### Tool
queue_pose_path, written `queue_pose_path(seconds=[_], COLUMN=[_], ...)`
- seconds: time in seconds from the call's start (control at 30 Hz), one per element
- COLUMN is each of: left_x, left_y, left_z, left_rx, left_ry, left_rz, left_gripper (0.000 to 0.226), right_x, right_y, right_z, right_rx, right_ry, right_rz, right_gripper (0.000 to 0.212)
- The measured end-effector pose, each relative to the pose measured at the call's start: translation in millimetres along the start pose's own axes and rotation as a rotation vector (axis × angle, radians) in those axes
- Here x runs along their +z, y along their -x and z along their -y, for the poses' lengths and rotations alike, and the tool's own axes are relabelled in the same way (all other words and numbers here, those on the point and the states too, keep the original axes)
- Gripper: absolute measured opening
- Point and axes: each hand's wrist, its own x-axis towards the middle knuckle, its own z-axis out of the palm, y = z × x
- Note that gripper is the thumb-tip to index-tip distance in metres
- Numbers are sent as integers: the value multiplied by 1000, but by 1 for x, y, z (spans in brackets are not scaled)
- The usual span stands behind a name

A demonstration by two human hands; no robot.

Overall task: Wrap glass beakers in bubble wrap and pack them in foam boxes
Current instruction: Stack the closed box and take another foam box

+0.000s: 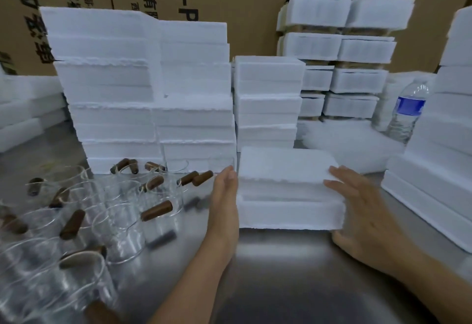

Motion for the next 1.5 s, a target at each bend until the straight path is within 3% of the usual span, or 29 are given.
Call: queue_pose_path(seconds=[0.17,0.33,0.4,0.5,0.57,0.7,1.0,1.1,1.33,1.5], left_x=[4,11,13,15,15,16,18,20,25,26], left_y=[1,4,5,5,7,10,15,18,23,26], left_z=[-1,2,4,7,11,17,14,13,3,-2], left_rx=[-13,25,55,94,79,36,34,50,74,27], left_ry=[-45,-201,-244,-316,-351,-409,-458,-494,-401,-341], left_rz=[0,-50,-53,-11,74,264,385,406,334,208], left_gripper=[42,37,33,39,50,63,52,57,18,21], right_x=[-5,-6,-7,-6,-4,-9,-8,-13,-22,-26], right_y=[6,7,7,2,-1,-2,-5,-6,-9,-24], right_z=[-1,4,7,11,8,2,-6,-5,9,24], right_rx=[51,84,175,383,548,809,1083,1079,913,805], right_ry=[-113,-165,-275,-466,-468,-523,-703,-643,-481,-630], right_rz=[107,163,153,-97,-270,-260,-208,-208,-382,-498], right_gripper=[108,92,86,55,41,46,54,36,68,49])
